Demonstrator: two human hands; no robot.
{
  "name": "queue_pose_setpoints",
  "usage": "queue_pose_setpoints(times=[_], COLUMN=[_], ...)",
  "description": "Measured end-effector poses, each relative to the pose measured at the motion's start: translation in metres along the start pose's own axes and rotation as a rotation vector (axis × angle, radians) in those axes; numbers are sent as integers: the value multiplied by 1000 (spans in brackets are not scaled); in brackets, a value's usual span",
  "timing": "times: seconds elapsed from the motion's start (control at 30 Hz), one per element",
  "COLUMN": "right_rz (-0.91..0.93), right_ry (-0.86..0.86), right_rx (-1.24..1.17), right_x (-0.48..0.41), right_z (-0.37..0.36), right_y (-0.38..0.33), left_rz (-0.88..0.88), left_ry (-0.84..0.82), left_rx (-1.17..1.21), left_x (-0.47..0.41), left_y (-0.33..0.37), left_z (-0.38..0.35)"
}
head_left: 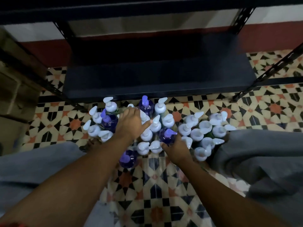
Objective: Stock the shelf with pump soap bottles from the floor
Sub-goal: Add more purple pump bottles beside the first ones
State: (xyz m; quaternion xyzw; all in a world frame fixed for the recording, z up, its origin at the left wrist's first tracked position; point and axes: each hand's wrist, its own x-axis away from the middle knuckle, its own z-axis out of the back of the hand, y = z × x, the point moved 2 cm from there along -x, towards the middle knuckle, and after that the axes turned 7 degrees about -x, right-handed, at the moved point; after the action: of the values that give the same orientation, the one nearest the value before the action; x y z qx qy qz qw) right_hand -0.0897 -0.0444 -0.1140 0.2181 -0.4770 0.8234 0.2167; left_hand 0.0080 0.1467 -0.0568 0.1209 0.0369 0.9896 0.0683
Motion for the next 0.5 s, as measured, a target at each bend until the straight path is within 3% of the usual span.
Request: queue_pose_setpoints(times=[0.37, 0.5], right_rz=[-102, -104], right_ry=[90, 98], right_rx=[-88, -103], right_x=[-24, -31], right_z=[-20, -23], right_y=[19, 22], left_rz=[64, 162], left_ry=[-62, -154], left_rx=[-22, 104], left_x=[-67, -85], left_y=[-1, -3], left_z=[-20, -30])
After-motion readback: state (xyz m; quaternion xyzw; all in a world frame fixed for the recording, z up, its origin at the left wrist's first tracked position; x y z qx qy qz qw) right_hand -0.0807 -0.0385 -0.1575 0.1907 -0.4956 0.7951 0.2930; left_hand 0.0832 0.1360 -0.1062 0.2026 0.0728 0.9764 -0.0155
